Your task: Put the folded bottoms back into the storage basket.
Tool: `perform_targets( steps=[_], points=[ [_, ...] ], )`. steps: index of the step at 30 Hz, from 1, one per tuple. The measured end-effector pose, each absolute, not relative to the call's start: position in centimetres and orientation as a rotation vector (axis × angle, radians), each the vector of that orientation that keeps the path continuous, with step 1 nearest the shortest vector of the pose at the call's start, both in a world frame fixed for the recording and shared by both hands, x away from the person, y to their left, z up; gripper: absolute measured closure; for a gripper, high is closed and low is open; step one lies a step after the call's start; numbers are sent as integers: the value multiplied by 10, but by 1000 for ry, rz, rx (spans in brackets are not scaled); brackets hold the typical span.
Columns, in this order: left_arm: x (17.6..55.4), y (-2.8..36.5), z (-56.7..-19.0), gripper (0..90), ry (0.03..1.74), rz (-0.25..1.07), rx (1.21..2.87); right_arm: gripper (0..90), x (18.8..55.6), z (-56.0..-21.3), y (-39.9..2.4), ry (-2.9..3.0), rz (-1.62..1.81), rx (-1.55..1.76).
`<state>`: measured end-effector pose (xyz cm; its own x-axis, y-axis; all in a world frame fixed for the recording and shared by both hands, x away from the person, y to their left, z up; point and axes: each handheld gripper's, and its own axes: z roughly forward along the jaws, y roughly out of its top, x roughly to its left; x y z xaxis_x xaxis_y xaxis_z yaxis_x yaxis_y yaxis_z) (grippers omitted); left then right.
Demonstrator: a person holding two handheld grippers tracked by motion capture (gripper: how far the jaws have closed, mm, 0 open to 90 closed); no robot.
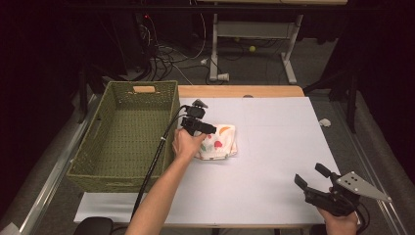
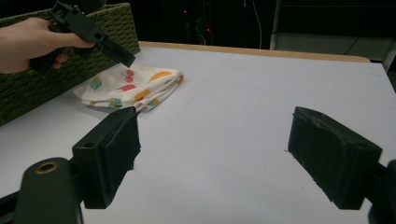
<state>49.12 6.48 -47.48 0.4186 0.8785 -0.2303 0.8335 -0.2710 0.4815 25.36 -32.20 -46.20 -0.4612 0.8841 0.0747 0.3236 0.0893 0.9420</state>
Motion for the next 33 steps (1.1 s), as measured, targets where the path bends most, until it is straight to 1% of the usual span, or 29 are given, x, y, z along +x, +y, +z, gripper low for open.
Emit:
perform_targets(
  steps=[9, 11, 13, 16, 19, 20, 23, 25, 26, 28, 33],
  points=[
    [498, 69, -492, 232, 1520, 70, 2151, 174, 254, -462, -322, 1844, 1373, 1188],
    [499, 70, -495, 267, 1546, 16, 2170, 174, 254, -462, -322, 1844, 1374, 1189],
    [499, 69, -495, 301, 1540, 30, 2181, 175, 254, -462, -322, 1844, 1374, 1189],
    [497, 65, -494, 321, 1526, 67, 2220, 174, 254, -462, -322, 1844, 1374, 1186],
    [492, 58, -495, 389, 1497, 129, 2269, 174, 253, -462, -322, 1844, 1374, 1183],
    [491, 57, -494, 421, 1481, 124, 2269, 174, 253, -462, -322, 1844, 1375, 1182],
    [490, 56, -494, 549, 1468, 100, 2251, 174, 254, -462, -322, 1849, 1372, 1184],
    [490, 56, -494, 666, 1461, 51, 2238, 175, 253, -462, -321, 1848, 1373, 1185],
    [489, 55, -494, 705, 1458, 39, 2233, 175, 253, -462, -321, 1847, 1372, 1181],
    [488, 54, -493, 743, 1452, 24, 2234, 175, 253, -462, -321, 1847, 1370, 1182],
    [488, 57, -488, 757, 1444, 2, 2217, 175, 253, -462, -322, 1847, 1371, 1188]
  ],
)
